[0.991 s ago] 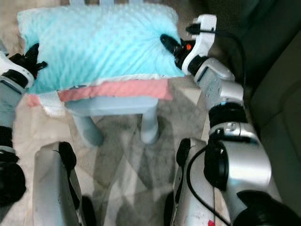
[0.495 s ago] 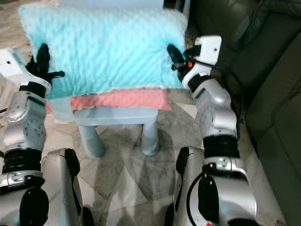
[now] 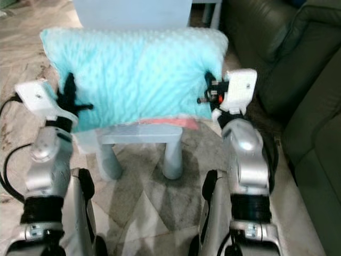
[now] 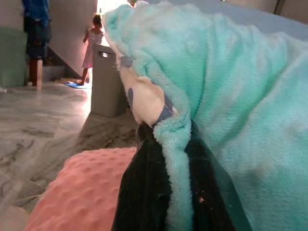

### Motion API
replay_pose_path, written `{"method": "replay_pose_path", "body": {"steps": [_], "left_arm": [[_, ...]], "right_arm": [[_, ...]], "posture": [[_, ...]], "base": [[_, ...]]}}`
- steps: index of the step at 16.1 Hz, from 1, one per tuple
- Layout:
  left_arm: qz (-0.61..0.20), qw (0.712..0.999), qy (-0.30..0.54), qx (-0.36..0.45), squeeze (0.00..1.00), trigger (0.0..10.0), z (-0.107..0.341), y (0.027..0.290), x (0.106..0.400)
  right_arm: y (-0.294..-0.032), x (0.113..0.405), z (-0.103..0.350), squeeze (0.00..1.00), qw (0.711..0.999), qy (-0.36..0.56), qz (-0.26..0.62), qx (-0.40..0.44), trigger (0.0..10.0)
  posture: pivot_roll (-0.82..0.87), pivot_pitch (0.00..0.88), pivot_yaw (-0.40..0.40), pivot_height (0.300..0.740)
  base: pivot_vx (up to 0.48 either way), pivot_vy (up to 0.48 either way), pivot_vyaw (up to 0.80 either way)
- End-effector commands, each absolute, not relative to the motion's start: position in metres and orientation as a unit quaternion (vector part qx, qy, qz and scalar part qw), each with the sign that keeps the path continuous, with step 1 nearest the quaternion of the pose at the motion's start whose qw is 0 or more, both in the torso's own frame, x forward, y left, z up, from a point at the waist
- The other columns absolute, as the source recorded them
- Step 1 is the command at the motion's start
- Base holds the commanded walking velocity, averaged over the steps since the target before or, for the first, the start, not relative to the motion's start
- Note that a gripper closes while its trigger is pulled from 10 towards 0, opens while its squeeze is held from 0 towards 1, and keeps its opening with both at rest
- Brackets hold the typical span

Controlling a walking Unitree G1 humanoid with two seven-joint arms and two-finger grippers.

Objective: Move the pillow to the sofa

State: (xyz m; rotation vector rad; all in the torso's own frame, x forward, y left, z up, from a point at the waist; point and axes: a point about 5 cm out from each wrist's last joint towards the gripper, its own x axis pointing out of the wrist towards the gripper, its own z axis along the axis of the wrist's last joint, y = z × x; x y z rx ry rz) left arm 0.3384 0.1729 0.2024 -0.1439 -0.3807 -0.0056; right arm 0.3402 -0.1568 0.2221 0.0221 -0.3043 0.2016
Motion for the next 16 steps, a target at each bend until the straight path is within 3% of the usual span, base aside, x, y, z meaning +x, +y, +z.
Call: {"method": "replay_pose_path", "body": {"steps": [1, 3, 4, 5, 16], "left_arm": [[-0.011, 0.979, -0.195, -0.059, 0.0, 10.0, 0.206, 0.166, 0.335], [-0.024, 0.983, -0.173, -0.056, 0.0, 10.0, 0.193, 0.153, 0.328], [-0.025, 0.984, -0.168, -0.052, 0.0, 10.0, 0.192, 0.151, 0.326], [-0.029, 0.984, -0.164, -0.055, 0.0, 10.0, 0.19, 0.15, 0.326], [0.0, 0.985, -0.161, -0.064, 0.0, 10.0, 0.197, 0.161, 0.327]], "right_arm": [[-0.155, 0.335, 0.231, 0.0, 0.981, -0.169, 0.093, 0.003, 0.0], [-0.154, 0.33, 0.226, 0.0, 0.984, -0.16, 0.081, -0.003, 0.0], [-0.154, 0.328, 0.225, 0.0, 0.985, -0.154, 0.076, -0.005, 2.7], [-0.152, 0.326, 0.224, 0.0, 0.985, -0.152, 0.082, -0.006, 9.7], [-0.145, 0.32, 0.23, 0.0, 0.987, -0.144, 0.05, -0.05, 10.0]], "posture": [[-0.05, 0.0, -0.007, 0.3], [-0.05, 0.0, -0.006, 0.3], [-0.05, 0.0, -0.004, 0.3], [-0.05, 0.0, -0.004, 0.3], [-0.05, 0.0, -0.003, 0.3]], "base": [[0.0, 0.0, 0.0], [0.0, 0.0, 0.0], [0.0, 0.0, 0.0], [0.0, 0.0, 0.0], [0.0, 0.0, 0.0]]}}
